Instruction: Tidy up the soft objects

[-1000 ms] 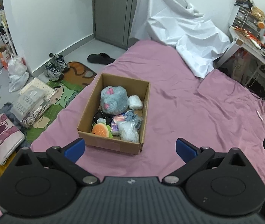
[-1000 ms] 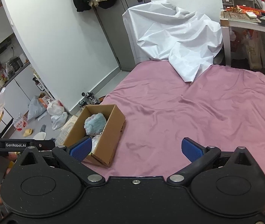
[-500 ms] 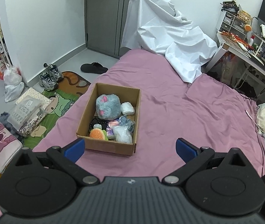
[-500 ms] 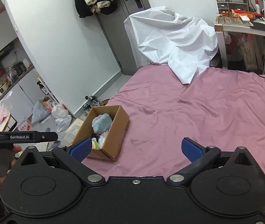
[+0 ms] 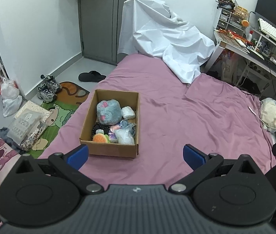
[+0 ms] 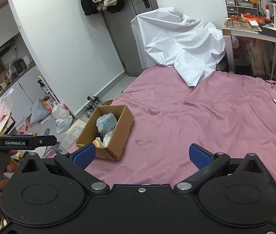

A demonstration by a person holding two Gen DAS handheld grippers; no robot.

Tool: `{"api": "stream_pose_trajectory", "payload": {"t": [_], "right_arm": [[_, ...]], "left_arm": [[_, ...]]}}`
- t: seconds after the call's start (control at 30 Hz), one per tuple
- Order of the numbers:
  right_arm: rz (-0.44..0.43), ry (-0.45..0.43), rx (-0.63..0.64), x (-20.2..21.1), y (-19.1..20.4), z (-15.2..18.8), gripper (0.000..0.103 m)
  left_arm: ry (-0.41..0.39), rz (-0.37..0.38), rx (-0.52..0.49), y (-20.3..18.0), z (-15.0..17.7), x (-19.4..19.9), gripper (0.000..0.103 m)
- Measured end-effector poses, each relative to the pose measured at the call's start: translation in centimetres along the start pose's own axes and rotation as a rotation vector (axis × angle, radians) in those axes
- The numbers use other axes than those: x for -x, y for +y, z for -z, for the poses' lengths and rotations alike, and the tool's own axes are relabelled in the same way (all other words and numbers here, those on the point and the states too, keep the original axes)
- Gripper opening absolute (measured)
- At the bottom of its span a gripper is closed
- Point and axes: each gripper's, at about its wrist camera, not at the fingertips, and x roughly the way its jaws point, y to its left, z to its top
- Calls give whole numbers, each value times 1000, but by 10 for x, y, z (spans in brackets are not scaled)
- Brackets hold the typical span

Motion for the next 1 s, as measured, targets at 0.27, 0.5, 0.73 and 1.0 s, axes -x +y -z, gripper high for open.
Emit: {"api": "stream_pose_trajectory", "payload": {"t": [0.27,0.5,0.73,1.0], "right_arm": [[-24,13,-15,3,-2,5,103],[-35,23,-28,1,-3,5,103],[-38,29,-26,0,-1,6,103],[-38,30,-27,0,-1,7,103]], "left_arm": [[-2,-1,2,2,4,3,102],[8,-10,5,2,5,2,102],[7,-11,4,2,5,3,102],[9,-12,4,2,5,3,102]]}}
